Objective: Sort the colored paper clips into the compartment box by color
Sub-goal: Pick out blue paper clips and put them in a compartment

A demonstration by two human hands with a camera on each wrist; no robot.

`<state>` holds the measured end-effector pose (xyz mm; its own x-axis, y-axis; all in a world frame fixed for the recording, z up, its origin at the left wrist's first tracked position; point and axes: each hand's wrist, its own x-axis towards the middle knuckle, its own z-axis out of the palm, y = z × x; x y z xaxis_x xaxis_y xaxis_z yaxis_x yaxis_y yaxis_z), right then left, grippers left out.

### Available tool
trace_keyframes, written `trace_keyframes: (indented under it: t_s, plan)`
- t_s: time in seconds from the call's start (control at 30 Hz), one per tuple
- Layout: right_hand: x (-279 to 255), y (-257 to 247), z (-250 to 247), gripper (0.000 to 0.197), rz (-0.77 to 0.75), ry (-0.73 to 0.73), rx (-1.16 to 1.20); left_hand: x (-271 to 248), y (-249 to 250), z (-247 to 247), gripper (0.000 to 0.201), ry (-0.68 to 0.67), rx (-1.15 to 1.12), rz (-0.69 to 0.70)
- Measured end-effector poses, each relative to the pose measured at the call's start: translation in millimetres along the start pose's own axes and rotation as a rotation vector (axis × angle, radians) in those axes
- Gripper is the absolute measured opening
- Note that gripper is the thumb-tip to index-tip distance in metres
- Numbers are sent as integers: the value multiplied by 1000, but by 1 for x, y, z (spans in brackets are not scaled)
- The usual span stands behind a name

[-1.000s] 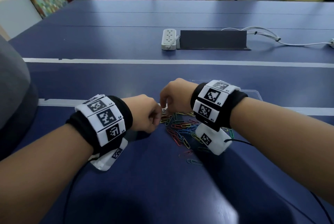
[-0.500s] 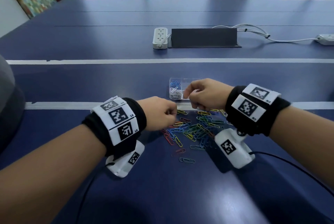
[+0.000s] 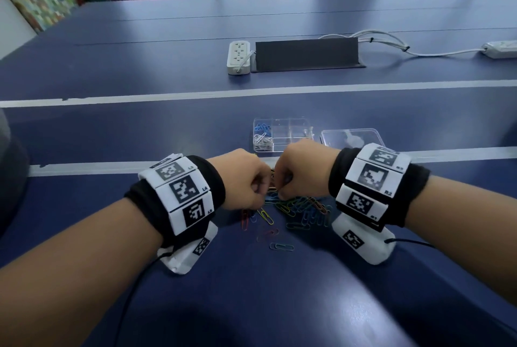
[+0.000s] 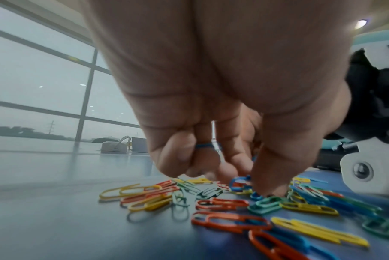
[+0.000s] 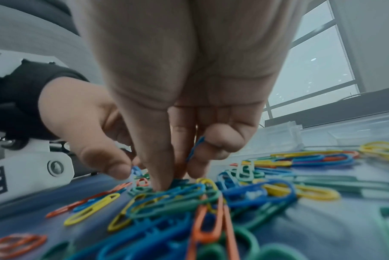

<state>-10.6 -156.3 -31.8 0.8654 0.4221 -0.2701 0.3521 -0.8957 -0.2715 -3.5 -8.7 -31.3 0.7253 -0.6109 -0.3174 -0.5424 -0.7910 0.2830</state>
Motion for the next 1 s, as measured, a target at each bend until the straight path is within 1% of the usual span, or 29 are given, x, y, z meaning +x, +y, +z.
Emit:
trace_keyframes:
  t_s: [0.1, 0.17, 0.23, 0.3, 0.4, 0.43, 0.5, 0.57, 0.6, 0.67, 0.7, 0.77, 0.83, 1.0]
  plan:
    - [-2, 0, 1, 14, -4, 37, -3, -3, -3, -2, 5, 40, -59, -24]
    - [-3, 2, 1, 15, 18, 51, 57, -4, -7, -3, 10, 61, -113, -43]
    - [-3, 6, -1, 16, 55, 35, 158, -6, -9, -3, 19, 61, -168, -68]
    - [-1, 11, -3, 19, 93, -17, 288, -8, -10, -4, 22, 31, -185, -78]
    - [1, 16, -3, 23, 191, -115, 612, -11, -9, -4, 14, -32, -176, -82]
    - [1, 16, -3, 22, 228, -128, 717, -11, -9, -4, 14, -49, -177, -84]
    - [2, 18, -3, 17, 294, -118, 813, -10, -8, -2, 16, -79, -186, -85]
    - [0, 24, -4, 27, 270, -82, 733, -10, -10, 0, 16, -87, -186, -78]
    - [-2, 27, -5, 29, 217, -81, 613, -11, -11, 1, 15, -77, -171, -69]
    - [-9, 28, -6, 21, 95, -124, 352, -11, -13, 3, 9, -52, -109, -53]
    - [-10, 28, -5, 15, 57, -153, 266, -10, -14, 4, 9, -52, -79, -46]
    - [-12, 25, -3, 12, 31, -165, 145, -10, -15, 4, 15, -74, -46, -37]
    - [-11, 25, -1, 13, 21, -135, 111, -9, -16, 4, 15, -82, -31, -29]
    - [-9, 27, -2, 10, 24, -108, 152, -10, -15, 5, 8, -69, 5, -10]
